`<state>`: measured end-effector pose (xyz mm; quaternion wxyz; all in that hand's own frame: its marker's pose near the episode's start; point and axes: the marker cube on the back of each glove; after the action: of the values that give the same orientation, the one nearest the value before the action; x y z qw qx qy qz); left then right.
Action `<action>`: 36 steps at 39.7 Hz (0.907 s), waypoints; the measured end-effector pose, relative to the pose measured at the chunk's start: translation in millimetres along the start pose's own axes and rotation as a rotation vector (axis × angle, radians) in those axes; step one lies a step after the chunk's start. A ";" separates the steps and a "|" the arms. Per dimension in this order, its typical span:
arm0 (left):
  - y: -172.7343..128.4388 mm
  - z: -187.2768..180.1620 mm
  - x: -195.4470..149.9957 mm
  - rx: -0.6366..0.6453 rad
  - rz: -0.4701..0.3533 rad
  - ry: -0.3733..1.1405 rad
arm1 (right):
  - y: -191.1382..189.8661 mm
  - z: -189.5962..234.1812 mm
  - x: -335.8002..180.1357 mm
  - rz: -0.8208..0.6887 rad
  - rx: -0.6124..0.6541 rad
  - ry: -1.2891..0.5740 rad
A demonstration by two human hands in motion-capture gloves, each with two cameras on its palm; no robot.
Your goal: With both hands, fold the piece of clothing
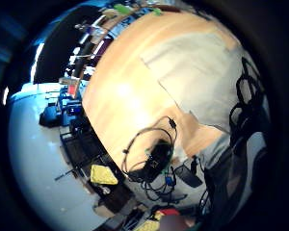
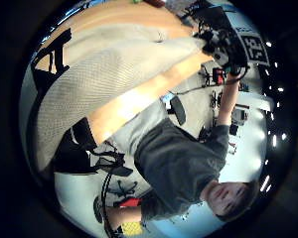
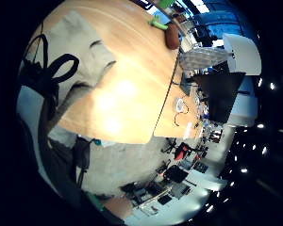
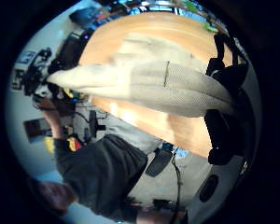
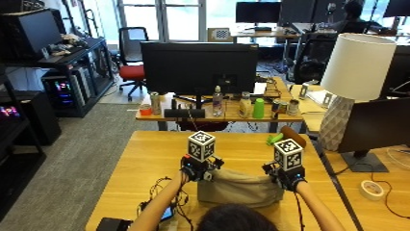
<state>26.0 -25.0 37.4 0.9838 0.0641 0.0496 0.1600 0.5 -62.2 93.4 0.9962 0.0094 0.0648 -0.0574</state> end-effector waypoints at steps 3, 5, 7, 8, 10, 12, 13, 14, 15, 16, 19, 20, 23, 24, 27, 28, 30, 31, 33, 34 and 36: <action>-30.6 -12.0 -17.0 0.011 -0.089 -0.010 | -19.0 0.7 7.4 0.071 -0.129 -0.031; -52.3 -9.2 -28.9 -0.011 -0.173 -0.029 | -40.4 7.9 13.5 0.111 -0.174 -0.024; -72.9 -2.9 -39.1 -0.033 -0.277 -0.048 | -65.8 19.7 18.6 0.158 -0.191 -0.013; -80.8 0.6 -41.9 -0.038 -0.317 -0.046 | -76.8 25.0 19.7 0.183 -0.180 -0.009; -89.1 7.7 -43.8 -0.045 -0.380 -0.025 | -86.5 27.3 15.5 0.225 -0.125 -0.009; -93.7 14.5 -47.8 -0.028 -0.441 -0.026 | -82.6 21.4 7.2 0.255 -0.055 -0.014; -96.1 16.7 -51.2 -0.004 -0.466 -0.039 | -80.3 19.3 4.9 0.269 -0.025 -0.015; -97.9 18.0 -54.0 0.020 -0.480 -0.049 | -79.0 18.6 4.5 0.283 -0.001 -0.013; -98.6 18.7 -54.9 0.036 -0.480 -0.048 | -77.9 18.6 5.3 0.296 0.018 -0.012; -98.0 19.1 -53.6 0.037 -0.467 -0.033 | -76.5 18.5 6.5 0.307 0.031 -0.010; -95.2 17.0 -48.5 0.044 -0.423 0.013 | -69.5 15.8 9.3 0.334 0.056 -0.010; -95.1 14.1 -49.4 0.072 -0.426 0.005 | -66.4 14.2 9.9 0.342 0.062 -0.013; -90.5 2.0 -49.5 0.145 -0.430 -0.018 | -61.2 16.8 15.2 0.353 0.052 -0.048; -87.5 -2.2 -48.2 0.158 -0.426 -0.024 | -63.6 22.6 19.6 0.355 0.039 -0.063; -79.6 -13.2 -46.7 0.217 -0.445 -0.068 | -73.0 46.4 34.7 0.389 -0.024 -0.100; -77.6 -15.0 -46.1 0.235 -0.454 -0.080 | -71.7 51.3 36.6 0.403 -0.050 -0.115; -76.9 -12.4 -45.2 0.243 -0.460 -0.086 | -64.1 56.8 36.0 0.425 -0.101 -0.153; -80.3 -6.7 -46.3 0.230 -0.452 -0.077 | -63.2 62.7 37.4 0.433 -0.128 -0.172; -94.8 11.9 -52.5 0.189 -0.420 -0.043 | -69.6 82.2 45.8 0.444 -0.177 -0.204; -102.2 21.4 -55.4 0.172 -0.402 -0.024 | -72.4 90.2 49.5 0.450 -0.190 -0.215; -110.5 34.9 -56.6 0.157 -0.380 0.003 | -71.3 97.2 52.1 0.464 -0.191 -0.223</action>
<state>10.8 -150.9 60.5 0.9881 0.1300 0.0749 -0.0326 56.0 -141.5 182.2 0.9801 -0.0764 -0.0440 0.1780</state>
